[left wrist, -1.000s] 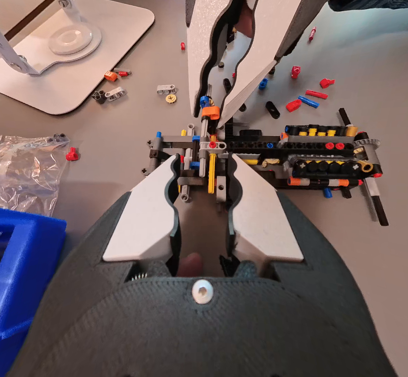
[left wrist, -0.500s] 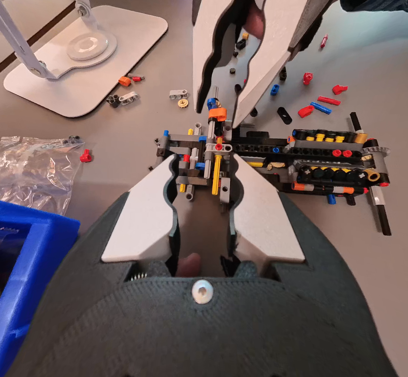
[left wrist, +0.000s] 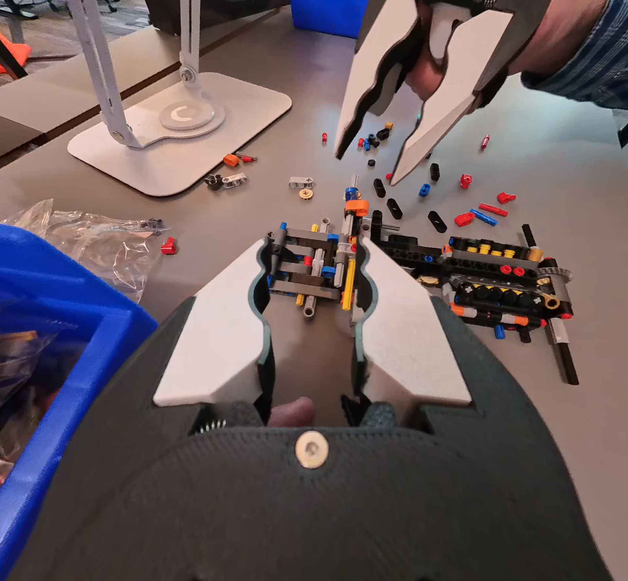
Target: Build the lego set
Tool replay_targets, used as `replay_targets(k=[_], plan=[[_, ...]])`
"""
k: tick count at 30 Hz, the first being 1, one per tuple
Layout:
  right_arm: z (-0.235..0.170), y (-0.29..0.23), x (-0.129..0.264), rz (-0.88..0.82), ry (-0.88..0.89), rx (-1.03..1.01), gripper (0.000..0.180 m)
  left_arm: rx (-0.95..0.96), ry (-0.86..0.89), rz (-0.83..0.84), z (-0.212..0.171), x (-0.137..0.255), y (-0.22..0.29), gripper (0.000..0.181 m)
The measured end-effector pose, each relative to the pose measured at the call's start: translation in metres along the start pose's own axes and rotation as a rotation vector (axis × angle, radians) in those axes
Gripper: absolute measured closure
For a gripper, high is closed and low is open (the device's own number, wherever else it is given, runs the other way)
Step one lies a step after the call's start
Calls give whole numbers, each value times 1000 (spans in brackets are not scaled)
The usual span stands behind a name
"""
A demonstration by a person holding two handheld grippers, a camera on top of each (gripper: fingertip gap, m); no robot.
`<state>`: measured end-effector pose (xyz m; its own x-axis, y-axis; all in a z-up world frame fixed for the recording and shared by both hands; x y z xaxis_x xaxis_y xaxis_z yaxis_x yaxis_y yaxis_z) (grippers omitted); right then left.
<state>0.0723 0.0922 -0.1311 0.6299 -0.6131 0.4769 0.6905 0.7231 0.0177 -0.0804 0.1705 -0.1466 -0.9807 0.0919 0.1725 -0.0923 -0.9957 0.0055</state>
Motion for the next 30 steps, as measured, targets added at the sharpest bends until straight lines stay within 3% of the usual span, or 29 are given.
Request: replay_targets(k=[1, 22, 30], plan=[[0, 0, 2, -3, -2, 2, 140, 0, 3, 4, 0, 0, -1, 134], [-11, -11, 52, -85, 87, -73, 132, 70, 108, 48, 7, 11, -10, 134], [-13, -14, 50, -77, 112, -83, 133, 75, 111, 49, 7, 11, -11, 134]])
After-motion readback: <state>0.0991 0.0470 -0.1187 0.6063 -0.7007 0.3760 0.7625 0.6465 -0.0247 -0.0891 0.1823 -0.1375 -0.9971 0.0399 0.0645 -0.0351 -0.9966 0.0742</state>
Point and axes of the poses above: each gripper's, where its closed fingertips meet, x back along the fingers, z out of its top, y = z × x across the jaws, the point moved 7 cm from there along x, back along the fingers, and after that the axes turned 14 degrees about y, right-handed, at the moved point
